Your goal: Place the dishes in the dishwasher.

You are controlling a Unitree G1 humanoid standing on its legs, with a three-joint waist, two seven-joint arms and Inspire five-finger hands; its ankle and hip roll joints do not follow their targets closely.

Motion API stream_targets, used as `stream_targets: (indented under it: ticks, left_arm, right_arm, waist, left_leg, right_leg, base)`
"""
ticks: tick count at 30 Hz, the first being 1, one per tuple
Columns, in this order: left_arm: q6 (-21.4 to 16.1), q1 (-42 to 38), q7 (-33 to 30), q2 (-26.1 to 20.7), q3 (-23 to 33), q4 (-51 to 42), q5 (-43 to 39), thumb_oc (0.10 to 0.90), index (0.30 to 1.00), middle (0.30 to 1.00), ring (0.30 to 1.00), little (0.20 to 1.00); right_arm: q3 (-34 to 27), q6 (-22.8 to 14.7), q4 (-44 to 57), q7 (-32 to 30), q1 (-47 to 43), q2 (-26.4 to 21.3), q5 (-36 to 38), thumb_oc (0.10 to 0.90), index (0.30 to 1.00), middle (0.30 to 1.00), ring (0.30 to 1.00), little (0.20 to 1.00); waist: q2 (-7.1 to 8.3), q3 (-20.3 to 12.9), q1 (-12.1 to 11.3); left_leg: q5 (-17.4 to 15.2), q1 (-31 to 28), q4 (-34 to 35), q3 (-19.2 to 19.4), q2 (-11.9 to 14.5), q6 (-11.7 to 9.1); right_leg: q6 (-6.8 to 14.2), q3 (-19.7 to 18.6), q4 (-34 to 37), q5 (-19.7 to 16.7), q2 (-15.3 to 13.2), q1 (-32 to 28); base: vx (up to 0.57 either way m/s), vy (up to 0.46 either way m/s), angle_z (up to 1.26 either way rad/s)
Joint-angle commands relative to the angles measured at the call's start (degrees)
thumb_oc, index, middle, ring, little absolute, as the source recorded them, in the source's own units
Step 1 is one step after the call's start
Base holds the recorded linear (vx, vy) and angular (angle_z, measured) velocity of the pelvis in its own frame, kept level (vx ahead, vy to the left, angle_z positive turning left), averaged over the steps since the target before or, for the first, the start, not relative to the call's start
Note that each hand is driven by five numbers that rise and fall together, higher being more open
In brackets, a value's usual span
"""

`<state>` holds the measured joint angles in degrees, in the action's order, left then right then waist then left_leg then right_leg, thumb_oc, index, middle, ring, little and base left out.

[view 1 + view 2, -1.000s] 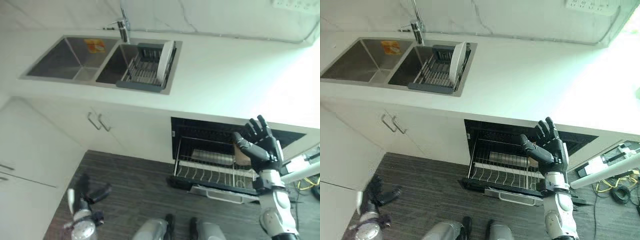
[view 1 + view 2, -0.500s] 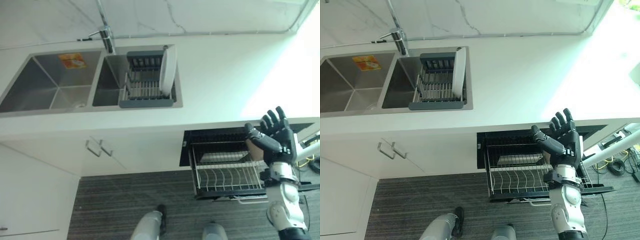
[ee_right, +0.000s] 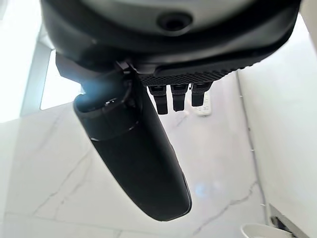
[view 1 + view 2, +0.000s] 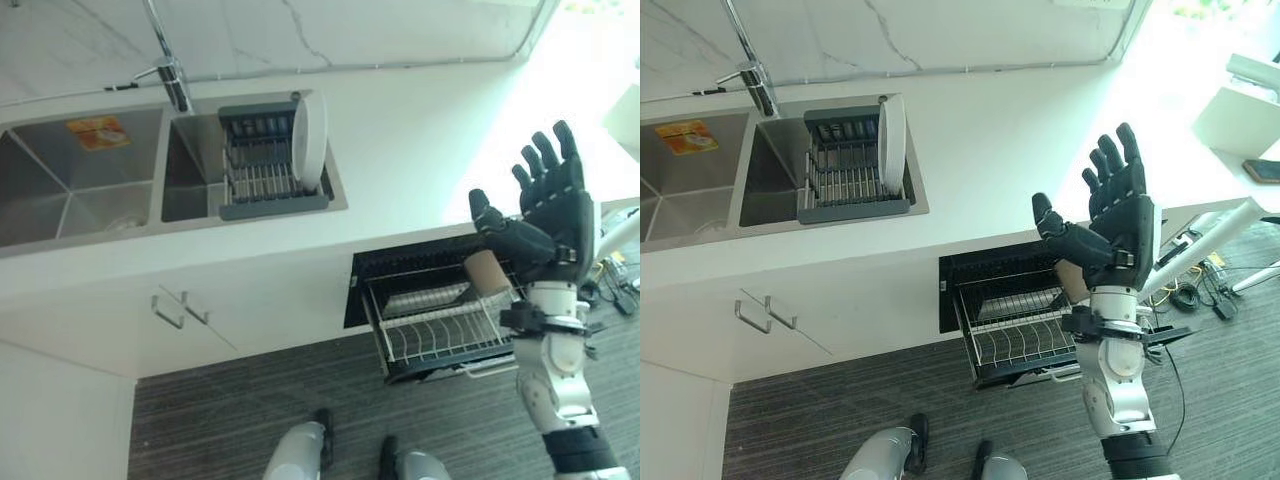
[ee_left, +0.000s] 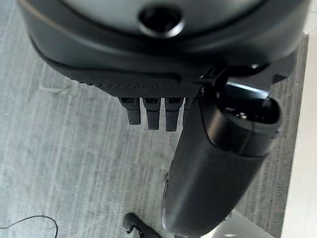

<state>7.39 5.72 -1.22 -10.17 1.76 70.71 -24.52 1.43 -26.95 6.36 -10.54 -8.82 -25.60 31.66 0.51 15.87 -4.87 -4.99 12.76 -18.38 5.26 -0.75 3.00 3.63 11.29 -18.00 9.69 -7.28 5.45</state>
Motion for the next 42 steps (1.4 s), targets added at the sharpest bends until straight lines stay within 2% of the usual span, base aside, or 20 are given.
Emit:
stream_targets:
  ticks: [1,3,4,6,7,8,10,11,14,18,21,28,31,34,39,42]
  left_arm:
    - [-0.47,0.24,-3.14,0.12,-1.65,0.30,-2.15,0.800,0.900,0.900,0.900,0.900]
    - [-0.47,-0.08,-3.18,0.09,-2.17,0.41,-2.76,0.800,0.900,0.900,0.900,0.900]
    - [-0.17,0.01,-2.95,0.28,-2.19,0.31,-2.24,0.800,0.900,0.900,0.900,0.900]
    - [0.54,0.26,-2.66,0.27,-1.89,0.29,-0.30,0.800,0.900,0.900,0.900,0.900]
    - [0.79,0.61,-2.66,0.27,-1.58,0.36,0.65,0.800,0.900,0.900,0.900,0.900]
    - [0.84,0.86,-3.12,0.30,-1.47,0.37,0.18,0.800,0.900,0.900,0.900,0.900]
    - [2.46,0.55,-3.65,-0.13,-1.47,0.68,-1.21,0.800,0.900,0.900,0.900,0.900]
    - [3.61,0.13,-3.33,-0.41,-0.71,0.82,1.29,0.800,0.900,0.900,0.900,0.900]
    - [1.14,-0.92,-3.44,-1.30,-1.76,3.00,4.33,0.800,0.900,0.900,0.900,0.900]
    - [3.30,-1.50,-2.77,-2.14,-1.64,3.09,2.56,0.800,0.900,0.900,0.900,0.900]
    - [1.82,-1.03,-3.85,-2.14,-2.72,3.30,3.97,0.800,0.900,0.900,0.900,0.900]
    - [2.70,-0.30,-3.93,-3.31,-3.01,1.93,3.65,0.800,0.900,0.900,0.900,0.900]
    - [3.94,-1.54,-5.12,-4.66,-3.13,1.29,4.72,0.800,0.900,0.900,0.900,0.900]
    - [4.21,-2.71,-6.44,-5.19,-3.80,1.41,6.43,0.800,0.900,0.900,0.900,0.900]
    - [1.99,-2.82,-6.78,-5.24,-5.34,1.42,8.63,0.800,0.900,0.900,0.900,0.900]
    - [1.73,-3.16,-6.64,-5.36,-6.03,0.75,10.14,0.800,0.900,0.900,0.900,0.900]
  right_arm:
    - [-3.50,-7.45,4.12,0.52,-9.01,-3.71,-2.40,0.800,0.900,0.900,0.900,0.900]
    - [-2.67,-6.49,4.10,0.42,-10.81,-4.07,-2.44,0.800,0.900,0.900,0.900,0.900]
    - [-2.23,-5.77,3.99,0.72,-12.41,-3.32,-3.59,0.800,0.900,0.900,0.900,0.900]
    - [-2.15,-4.74,3.96,0.95,-14.01,-2.79,-5.21,0.800,0.900,0.900,0.900,0.900]
    - [-1.88,-4.57,3.99,0.17,-14.73,-2.62,-6.41,0.800,0.900,0.900,0.900,0.900]
    - [-1.60,-4.57,3.95,-0.32,-15.11,-2.63,-6.91,0.800,0.900,0.900,0.900,0.900]
    - [-1.50,-2.90,4.38,-0.67,-15.59,-3.32,-6.46,0.800,0.900,0.900,0.900,0.900]
    - [-0.92,-2.70,4.20,-1.05,-15.89,-4.05,-5.40,0.800,0.900,0.900,0.900,0.900]
    - [-0.50,-2.53,4.77,-0.93,-15.50,-3.69,-3.32,0.800,0.900,0.900,0.900,0.900]
    - [1.57,-0.20,3.42,-3.01,-18.13,-1.82,-2.11,0.800,0.900,0.900,0.900,0.900]
    - [2.08,1.14,3.17,-4.51,-19.04,-0.96,-3.44,0.800,0.900,0.900,0.900,0.900]
    - [3.50,3.61,1.35,-5.83,-21.24,-0.33,-3.10,0.800,0.900,0.900,0.900,0.900]
    - [5.09,2.53,0.01,-6.28,-23.54,-0.78,-1.33,0.800,0.900,0.900,0.900,0.900]
    - [5.98,4.44,-0.38,-7.66,-25.60,-0.35,-0.40,0.800,0.900,0.900,0.900,0.900]
    - [6.95,4.22,-2.47,-11.37,-25.75,0.20,-2.99,0.800,0.900,0.900,0.900,0.900]
    - [6.98,4.10,-3.32,-11.53,-25.84,0.36,-2.10,0.800,0.900,0.900,0.900,0.900]
  waist:
    - [3.15,-0.71,-1.51]
    - [2.96,1.31,-2.33]
    - [2.17,1.67,-3.09]
    - [1.24,1.53,-3.97]
    - [-0.20,1.47,-4.40]
    - [-0.75,1.57,-4.56]
    - [-0.98,0.62,-4.31]
    - [-1.11,-0.22,-4.25]
    - [-0.76,-1.09,-4.53]
    - [-0.53,-1.52,-5.89]
    - [-0.20,-1.30,-6.77]
    - [0.72,-0.14,-8.29]
    - [1.59,1.26,-8.90]
    - [1.73,2.07,-9.06]
    - [1.93,1.93,-9.09]
    - [1.87,2.02,-9.19]
  left_leg:
    - [-6.11,-9.05,-0.31,-2.33,-4.14,-0.42]
    - [-2.82,-4.19,-8.33,-3.88,-4.02,-2.68]
    - [-0.84,-2.97,-6.46,-5.51,-3.12,-3.64]
    - [0.20,-3.48,1.19,-7.17,-1.17,-4.25]
    - [1.02,-0.56,1.19,-7.73,1.29,-5.51]
    - [3.33,1.08,1.19,-7.51,2.43,-6.58]
    - [0.72,0.96,1.19,-7.02,2.76,-5.77]
    - [-0.45,0.62,1.19,-6.47,3.15,-5.69]
    - [-2.28,-1.74,1.19,-6.88,2.62,-4.78]
    - [-4.09,-3.36,1.19,-6.71,2.14,-3.56]
    - [-4.33,-2.72,1.19,-6.81,2.12,-3.24]
    - [-4.11,-0.33,1.19,-7.67,2.57,-3.75]
    - [-3.29,1.87,1.19,-8.16,3.13,-4.09]
    - [-2.90,3.25,1.19,-9.03,3.10,-4.32]
    - [-2.89,3.16,1.19,-8.97,3.44,-4.61]
    - [-2.83,3.21,1.19,-8.94,3.48,-4.65]
  right_leg:
    - [0.26,-1.87,0.82,1.34,-1.68,-1.34]
    - [-0.83,-2.83,0.82,1.31,-0.93,-2.55]
    - [-0.78,-3.24,0.82,1.63,-0.49,-3.33]
    - [0.12,-2.93,0.82,2.37,-0.67,-4.67]
    - [0.47,-2.06,0.82,3.21,-0.10,-6.06]
    - [0.26,-1.77,0.82,3.80,0.16,-7.04]
    - [0.87,-1.70,0.82,4.47,-0.55,-7.32]
    - [1.61,-0.84,0.82,4.53,-1.52,-7.15]
    - [3.01,1.05,0.82,3.05,-4.14,-6.25]
    - [3.96,2.34,0.82,1.90,-6.11,-5.09]
    - [4.52,2.57,0.82,1.36,-6.71,-3.88]
    - [5.34,2.58,0.82,0.41,-6.85,-0.56]
    - [5.26,2.92,0.82,0.26,-6.39,0.72]
    - [5.10,2.83,0.82,0.37,-5.91,1.49]
    - [5.23,3.54,0.82,0.36,-6.16,1.01]
    - [5.30,3.69,0.82,0.25,-6.52,1.06]
  base:
    - [0.07,-0.124,0.21]
    - [0.03,0.015,0.26]
    - [0.09,0.165,0.41]
    - [0.17,0.280,0.10]
    - [0.18,0.314,-0.15]
    - [0.15,0.267,0.01]
    - [0.13,0.261,0.07]
    - [0.16,0.267,-0.03]
    - [0.18,0.172,-0.10]
    - [0.12,0.059,-0.05]
    - [0.05,-0.004,-0.14]
    - [0.01,-0.033,0.03]
    - [-0.09,-0.098,-0.02]
    - [-0.05,-0.025,0.05]
    - [0.06,0.002,0.04]
    - [0.05,0.008,0.04]
